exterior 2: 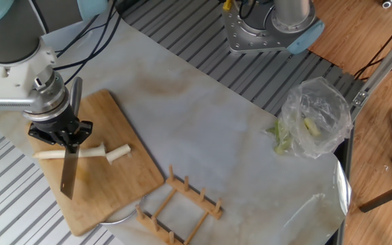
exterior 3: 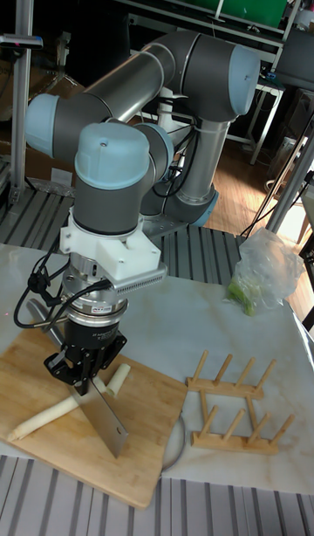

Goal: Chop the scallions

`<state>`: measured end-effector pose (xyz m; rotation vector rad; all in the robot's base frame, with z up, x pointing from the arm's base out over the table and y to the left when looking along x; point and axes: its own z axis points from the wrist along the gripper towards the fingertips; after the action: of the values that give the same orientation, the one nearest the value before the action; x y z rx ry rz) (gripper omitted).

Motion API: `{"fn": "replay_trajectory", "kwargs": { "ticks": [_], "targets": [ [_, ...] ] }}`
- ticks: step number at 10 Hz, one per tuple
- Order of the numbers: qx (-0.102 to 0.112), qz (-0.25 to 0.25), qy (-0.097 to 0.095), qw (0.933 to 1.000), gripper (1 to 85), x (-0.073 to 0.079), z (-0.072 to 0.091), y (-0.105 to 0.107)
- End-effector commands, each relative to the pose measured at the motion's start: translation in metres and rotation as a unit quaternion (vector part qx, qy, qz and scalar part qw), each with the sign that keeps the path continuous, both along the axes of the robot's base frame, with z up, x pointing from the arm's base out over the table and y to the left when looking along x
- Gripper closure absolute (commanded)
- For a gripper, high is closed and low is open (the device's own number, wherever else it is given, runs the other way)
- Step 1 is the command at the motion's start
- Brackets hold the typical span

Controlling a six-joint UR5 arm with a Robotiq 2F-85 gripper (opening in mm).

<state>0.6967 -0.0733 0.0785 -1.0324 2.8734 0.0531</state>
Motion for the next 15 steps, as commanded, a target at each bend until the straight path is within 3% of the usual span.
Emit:
{"fn": "replay_trajectory", "kwargs": {
  "ticks": [1, 15],
  "targets": [
    [0.008, -0.004, -0.004, 1.0000, 84.3, 0.0021, 0.0000, 0.0021],
    [0.019, -0.004, -0.010, 0.9998, 84.3, 0.0030, -0.0015, -0.0006]
  ]
}}
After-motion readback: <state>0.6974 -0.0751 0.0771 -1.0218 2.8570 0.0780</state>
